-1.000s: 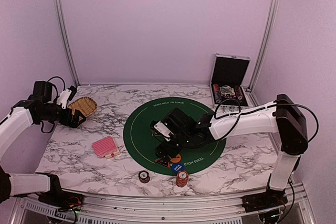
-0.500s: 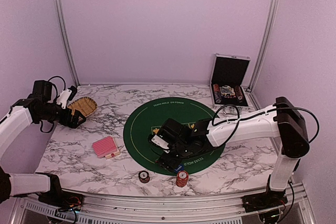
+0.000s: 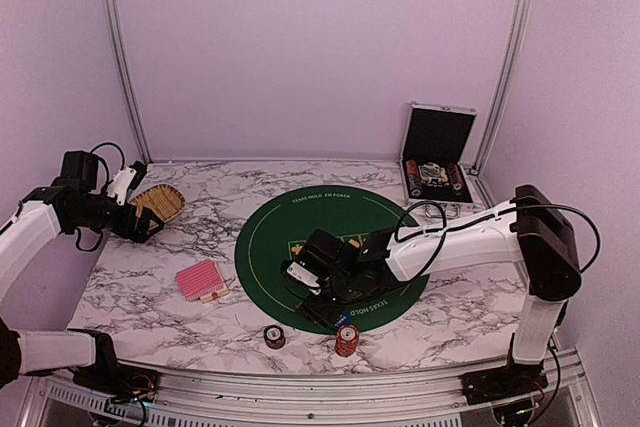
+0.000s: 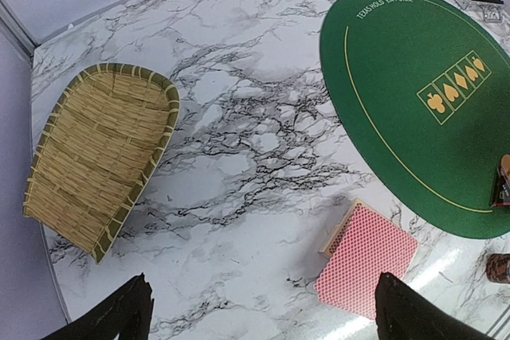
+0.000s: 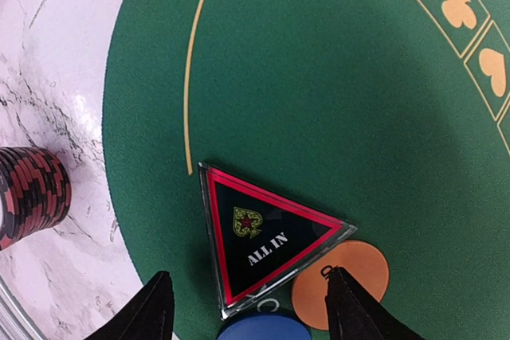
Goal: Distribute texas hold em gaming equipment
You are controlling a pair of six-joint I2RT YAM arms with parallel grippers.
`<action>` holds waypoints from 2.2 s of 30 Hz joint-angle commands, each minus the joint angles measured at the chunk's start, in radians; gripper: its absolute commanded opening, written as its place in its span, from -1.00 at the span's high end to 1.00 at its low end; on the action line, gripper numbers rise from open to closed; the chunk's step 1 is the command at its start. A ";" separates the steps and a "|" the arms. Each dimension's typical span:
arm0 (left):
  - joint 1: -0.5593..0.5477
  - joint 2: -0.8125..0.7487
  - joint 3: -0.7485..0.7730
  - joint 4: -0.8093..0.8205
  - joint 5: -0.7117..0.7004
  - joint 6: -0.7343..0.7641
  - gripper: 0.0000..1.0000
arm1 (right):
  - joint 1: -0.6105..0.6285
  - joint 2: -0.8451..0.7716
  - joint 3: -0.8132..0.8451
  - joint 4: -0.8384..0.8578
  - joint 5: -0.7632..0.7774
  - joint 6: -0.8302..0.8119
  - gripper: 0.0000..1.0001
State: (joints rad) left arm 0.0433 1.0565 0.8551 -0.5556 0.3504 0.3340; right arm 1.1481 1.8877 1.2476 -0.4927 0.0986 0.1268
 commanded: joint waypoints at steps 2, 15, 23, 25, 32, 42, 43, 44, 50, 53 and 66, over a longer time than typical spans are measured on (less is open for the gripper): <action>0.006 -0.007 0.036 -0.027 0.024 0.004 -0.98 | 0.010 0.025 0.039 -0.026 0.007 0.017 -0.25; 0.006 -0.003 0.040 -0.040 0.044 0.006 -0.98 | 0.019 0.045 0.040 -0.014 0.021 0.030 0.07; 0.006 -0.006 0.045 -0.043 0.043 0.008 -0.98 | 0.019 0.073 0.047 0.004 0.020 0.040 0.24; 0.006 -0.006 0.045 -0.043 0.044 0.009 -0.98 | 0.019 0.085 0.056 0.007 0.023 0.042 0.31; 0.006 -0.006 0.045 -0.045 0.039 0.011 -0.98 | 0.019 0.134 0.104 0.016 0.049 0.047 0.47; 0.006 -0.006 0.044 -0.044 0.043 0.013 -0.98 | 0.016 0.240 0.202 0.032 0.087 0.083 0.29; 0.006 -0.006 0.044 -0.046 0.042 0.015 -0.98 | 0.014 0.248 0.210 0.035 0.088 0.088 0.29; 0.005 -0.006 0.044 -0.045 0.043 0.015 -0.98 | 0.010 0.254 0.219 0.037 0.087 0.094 0.29; 0.005 -0.004 0.045 -0.045 0.045 0.020 -0.98 | -0.020 0.272 0.242 0.066 0.087 0.119 0.37; 0.006 -0.002 0.044 -0.044 0.047 0.020 -0.98 | -0.044 0.284 0.260 0.080 0.081 0.125 0.37; 0.006 0.021 0.050 -0.044 0.068 0.013 -0.98 | -0.102 0.432 0.485 0.102 0.072 0.126 0.44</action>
State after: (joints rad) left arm 0.0433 1.0676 0.8722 -0.5678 0.3935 0.3443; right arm 1.0664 2.2517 1.6547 -0.3920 0.1574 0.2470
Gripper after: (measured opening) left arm 0.989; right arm 0.289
